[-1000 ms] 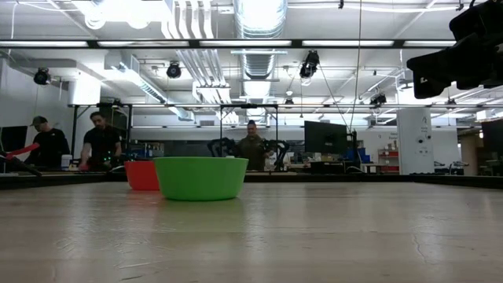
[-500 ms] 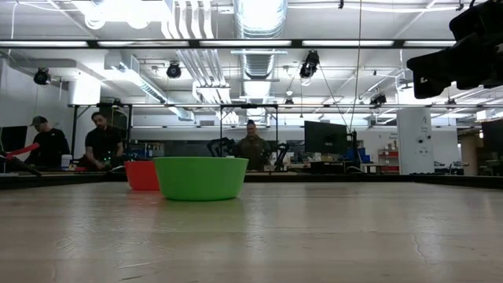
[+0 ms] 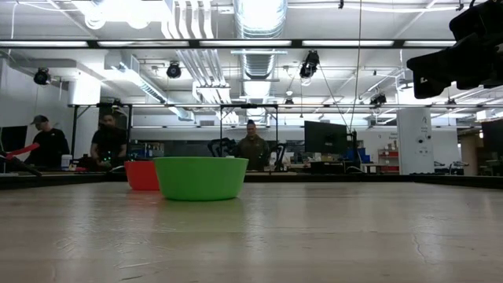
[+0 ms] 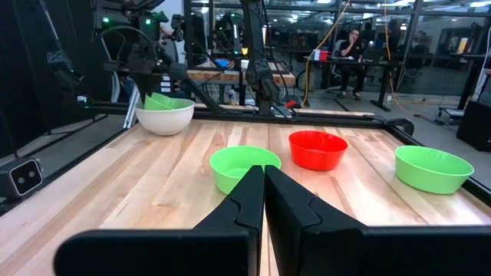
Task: Nest bowls inside each other
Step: Stack the top left green bowl on top of the grey bowl
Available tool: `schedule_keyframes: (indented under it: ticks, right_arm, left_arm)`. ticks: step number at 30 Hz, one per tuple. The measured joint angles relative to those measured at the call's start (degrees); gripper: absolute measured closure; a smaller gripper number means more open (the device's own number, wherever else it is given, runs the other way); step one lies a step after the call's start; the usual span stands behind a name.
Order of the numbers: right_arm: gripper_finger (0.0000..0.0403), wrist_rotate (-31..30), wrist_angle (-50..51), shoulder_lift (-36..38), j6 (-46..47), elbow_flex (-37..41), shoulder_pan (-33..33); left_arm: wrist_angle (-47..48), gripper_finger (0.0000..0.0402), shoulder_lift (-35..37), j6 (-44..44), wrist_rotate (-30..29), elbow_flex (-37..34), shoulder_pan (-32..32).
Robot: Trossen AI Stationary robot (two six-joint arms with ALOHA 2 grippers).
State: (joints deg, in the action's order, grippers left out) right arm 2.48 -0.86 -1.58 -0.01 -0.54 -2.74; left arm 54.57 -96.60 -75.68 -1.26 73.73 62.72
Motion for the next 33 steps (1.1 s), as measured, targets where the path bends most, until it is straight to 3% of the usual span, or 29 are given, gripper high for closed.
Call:
schedule_keyframes:
  ticks: [15, 23, 33]
  right_arm:
    - [0.0394, 0.0, 0.01, 0.0, 0.0, -0.01, 0.02]
    - [0.0394, 0.0, 0.01, 0.0, 0.0, -0.01, 0.02]
    - [0.0394, 0.01, 0.02, 0.0, 0.0, -0.01, 0.01]
  left_arm:
    - [-1.74, 0.0373, 0.07, -2.44, -1.93, 0.02, -0.11]
    - [-2.71, 0.0374, 0.09, -9.72, -5.49, 0.02, -0.13]
    - [-2.71, 0.0373, 0.09, -10.04, -6.25, 0.02, -0.11]
